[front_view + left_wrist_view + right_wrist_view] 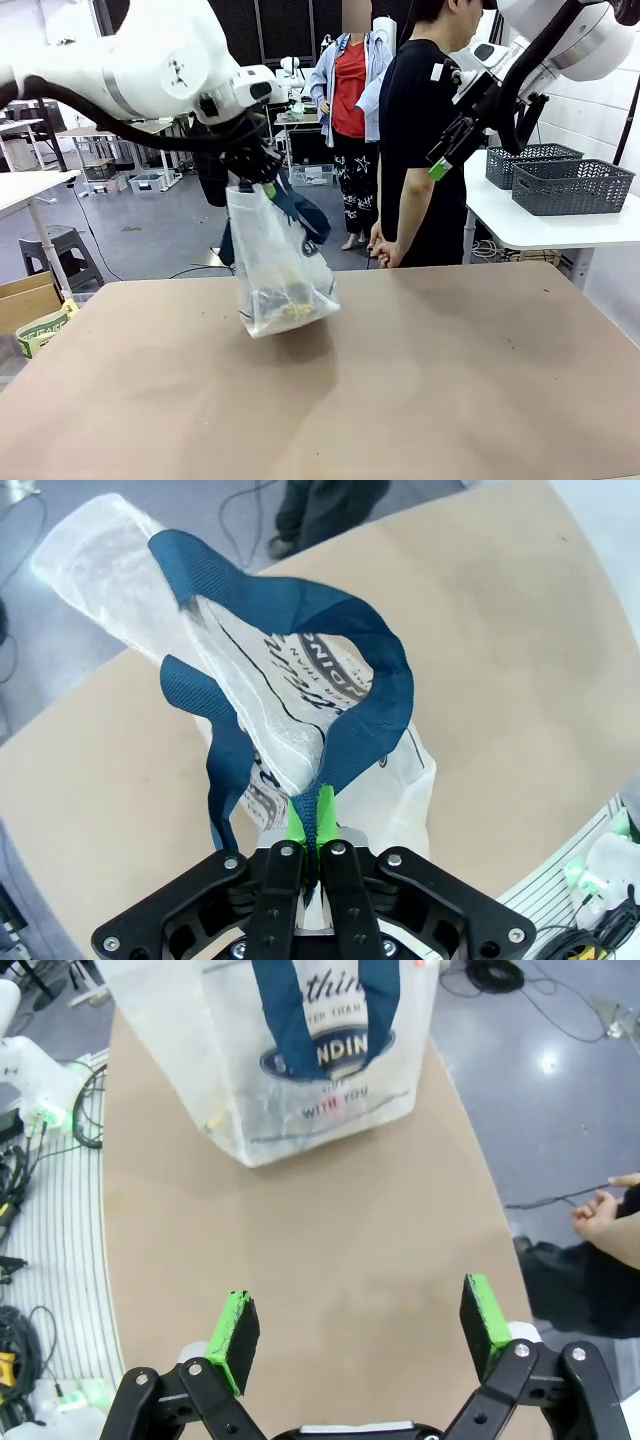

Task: Transfer purchased items from the store into the shopping bag.
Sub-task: Move the Reusable shopping bag to the right side of the table.

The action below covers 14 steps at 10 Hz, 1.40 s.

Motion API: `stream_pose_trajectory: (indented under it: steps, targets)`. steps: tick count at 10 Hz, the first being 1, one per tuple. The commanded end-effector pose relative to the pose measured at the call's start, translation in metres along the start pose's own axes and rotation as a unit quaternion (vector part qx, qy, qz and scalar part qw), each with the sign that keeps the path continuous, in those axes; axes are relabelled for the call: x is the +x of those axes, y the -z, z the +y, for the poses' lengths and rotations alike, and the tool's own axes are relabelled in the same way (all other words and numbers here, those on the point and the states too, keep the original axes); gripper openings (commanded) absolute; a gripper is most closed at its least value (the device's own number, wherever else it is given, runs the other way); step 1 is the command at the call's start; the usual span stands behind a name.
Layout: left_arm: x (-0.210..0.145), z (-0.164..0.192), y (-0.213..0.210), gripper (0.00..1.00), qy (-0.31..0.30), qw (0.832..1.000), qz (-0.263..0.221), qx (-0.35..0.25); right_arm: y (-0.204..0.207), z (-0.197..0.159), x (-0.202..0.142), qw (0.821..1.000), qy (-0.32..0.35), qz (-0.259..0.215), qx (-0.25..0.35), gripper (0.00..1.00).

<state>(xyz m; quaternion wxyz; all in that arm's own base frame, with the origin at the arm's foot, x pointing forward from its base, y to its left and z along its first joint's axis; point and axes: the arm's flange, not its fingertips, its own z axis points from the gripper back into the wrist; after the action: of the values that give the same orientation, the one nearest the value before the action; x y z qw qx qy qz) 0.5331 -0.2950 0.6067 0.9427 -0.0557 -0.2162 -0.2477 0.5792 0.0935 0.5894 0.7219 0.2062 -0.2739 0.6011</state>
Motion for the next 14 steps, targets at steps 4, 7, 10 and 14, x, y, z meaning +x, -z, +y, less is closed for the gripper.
stream_pose_trajectory:
  steps: [4, 7, 10, 14]
  targets:
    - [-0.043, 0.074, -0.061, 0.0, 0.0, 0.998, -0.002, 0.066, 0.001, 0.004, -0.004, 1.0, -0.004, 0.01, 0.001, 1.0]
    - [-0.087, 0.13, -0.077, 0.0, -0.008, 0.997, 0.009, 0.07, 0.001, 0.004, -0.004, 1.0, -0.004, 0.01, 0.001, 1.0]
    - [-0.125, 0.17, -0.082, 0.0, 0.015, 0.997, 0.023, 0.066, 0.001, 0.004, -0.004, 1.0, -0.004, 0.01, 0.001, 1.0]
    - [-0.145, 0.199, -0.089, 0.0, 0.008, 0.997, -0.001, 0.078, 0.001, 0.004, -0.004, 1.0, -0.004, 0.01, 0.001, 1.0]
